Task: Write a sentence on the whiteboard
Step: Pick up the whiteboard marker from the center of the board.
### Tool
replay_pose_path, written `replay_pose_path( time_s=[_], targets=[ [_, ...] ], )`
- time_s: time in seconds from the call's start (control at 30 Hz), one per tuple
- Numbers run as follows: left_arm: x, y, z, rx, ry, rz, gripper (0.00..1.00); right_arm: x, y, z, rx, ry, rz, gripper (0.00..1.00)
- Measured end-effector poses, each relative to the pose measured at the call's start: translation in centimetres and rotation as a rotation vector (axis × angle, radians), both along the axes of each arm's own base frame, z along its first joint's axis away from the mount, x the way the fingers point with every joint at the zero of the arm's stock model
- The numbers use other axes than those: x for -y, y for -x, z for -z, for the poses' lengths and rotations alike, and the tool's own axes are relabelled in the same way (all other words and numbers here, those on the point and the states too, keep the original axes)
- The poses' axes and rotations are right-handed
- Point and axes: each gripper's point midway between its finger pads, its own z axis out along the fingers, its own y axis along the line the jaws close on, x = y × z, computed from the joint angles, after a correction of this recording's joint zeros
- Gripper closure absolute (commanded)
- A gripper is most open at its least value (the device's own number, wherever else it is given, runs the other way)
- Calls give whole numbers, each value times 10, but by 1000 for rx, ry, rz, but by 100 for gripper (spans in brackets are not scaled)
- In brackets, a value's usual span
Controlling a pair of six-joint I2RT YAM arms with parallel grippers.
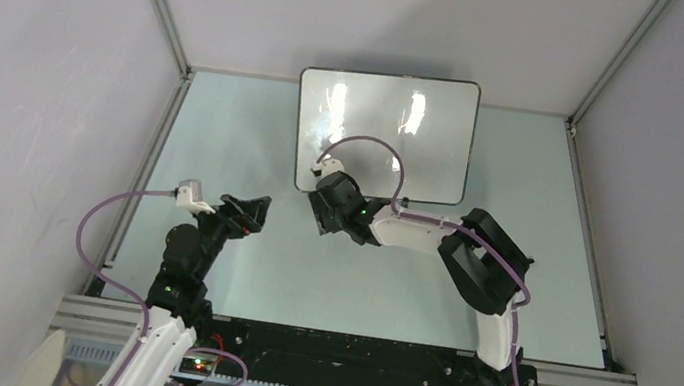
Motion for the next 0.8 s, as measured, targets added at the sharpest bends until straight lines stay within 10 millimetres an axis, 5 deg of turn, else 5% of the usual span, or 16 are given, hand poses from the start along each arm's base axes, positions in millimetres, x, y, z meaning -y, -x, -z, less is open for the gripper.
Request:
replay_pose_path(
  time_s=[0.23, 0.43, 0.57, 0.8],
  targets=[
    [0, 0, 0, 0, 0, 0, 1, 1, 3, 21, -44, 65, -6, 55],
    [0, 0, 0, 1, 1, 0, 1, -6, -2, 22, -49, 78, -11, 71],
    [0, 0, -2, 7, 1, -1, 1, -9, -4, 22, -56, 90, -16, 98],
    [0, 0, -2, 8, 2, -2, 1, -15, 5, 20, -78, 97, -54, 100]
  ],
)
